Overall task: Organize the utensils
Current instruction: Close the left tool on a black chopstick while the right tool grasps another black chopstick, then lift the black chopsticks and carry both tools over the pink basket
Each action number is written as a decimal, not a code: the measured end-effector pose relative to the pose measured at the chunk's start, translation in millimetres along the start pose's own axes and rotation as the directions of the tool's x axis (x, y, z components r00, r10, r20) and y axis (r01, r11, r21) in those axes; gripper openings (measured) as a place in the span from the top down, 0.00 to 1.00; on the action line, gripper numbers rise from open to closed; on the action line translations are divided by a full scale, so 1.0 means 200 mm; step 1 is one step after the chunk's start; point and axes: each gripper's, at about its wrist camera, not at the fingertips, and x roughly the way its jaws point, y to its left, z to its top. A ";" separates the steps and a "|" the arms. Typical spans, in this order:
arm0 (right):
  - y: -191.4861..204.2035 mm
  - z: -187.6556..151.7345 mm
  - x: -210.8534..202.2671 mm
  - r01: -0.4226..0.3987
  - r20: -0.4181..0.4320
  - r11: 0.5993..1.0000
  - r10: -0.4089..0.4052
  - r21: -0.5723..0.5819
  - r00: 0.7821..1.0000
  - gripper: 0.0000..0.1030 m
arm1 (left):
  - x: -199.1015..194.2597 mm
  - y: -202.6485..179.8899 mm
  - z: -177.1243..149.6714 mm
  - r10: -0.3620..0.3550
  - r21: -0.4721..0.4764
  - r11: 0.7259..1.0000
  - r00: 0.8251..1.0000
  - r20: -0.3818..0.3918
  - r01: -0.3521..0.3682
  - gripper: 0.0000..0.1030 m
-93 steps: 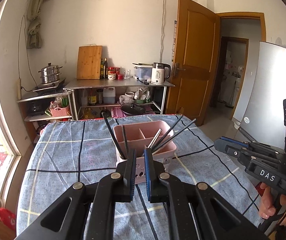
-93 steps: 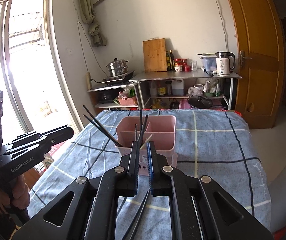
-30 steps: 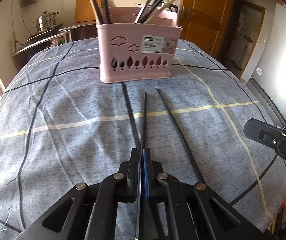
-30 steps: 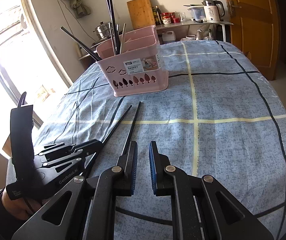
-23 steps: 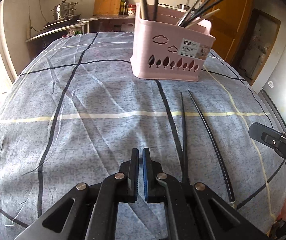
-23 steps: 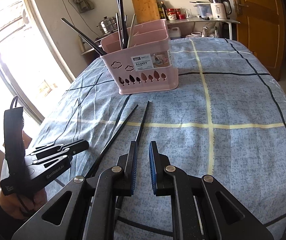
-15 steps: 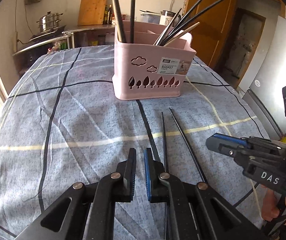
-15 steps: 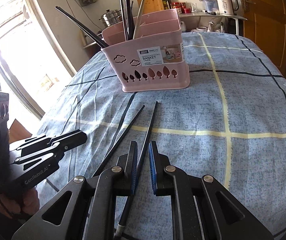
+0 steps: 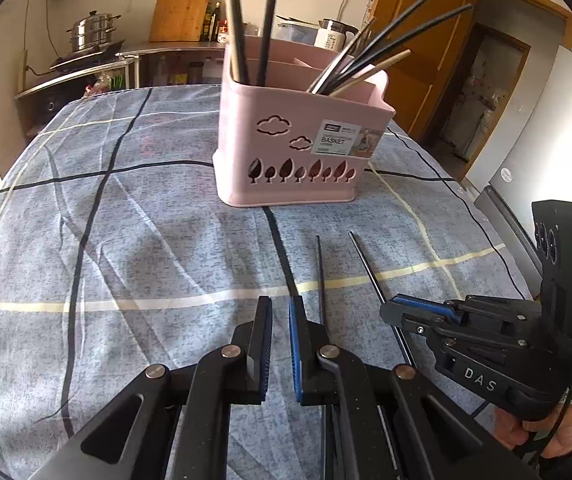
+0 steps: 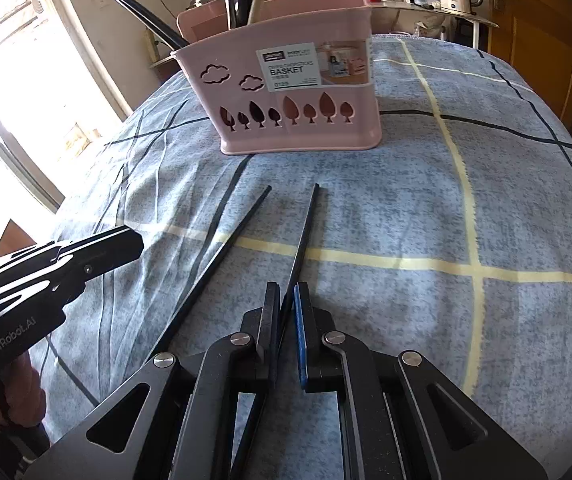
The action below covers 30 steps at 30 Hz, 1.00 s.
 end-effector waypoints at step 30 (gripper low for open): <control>-0.09 0.13 0.04 0.123 -0.073 0.992 -0.122 0.013 0.990 0.94 | 0.27 -0.10 0.08 0.161 0.120 0.982 0.978 -0.132 -0.145 0.94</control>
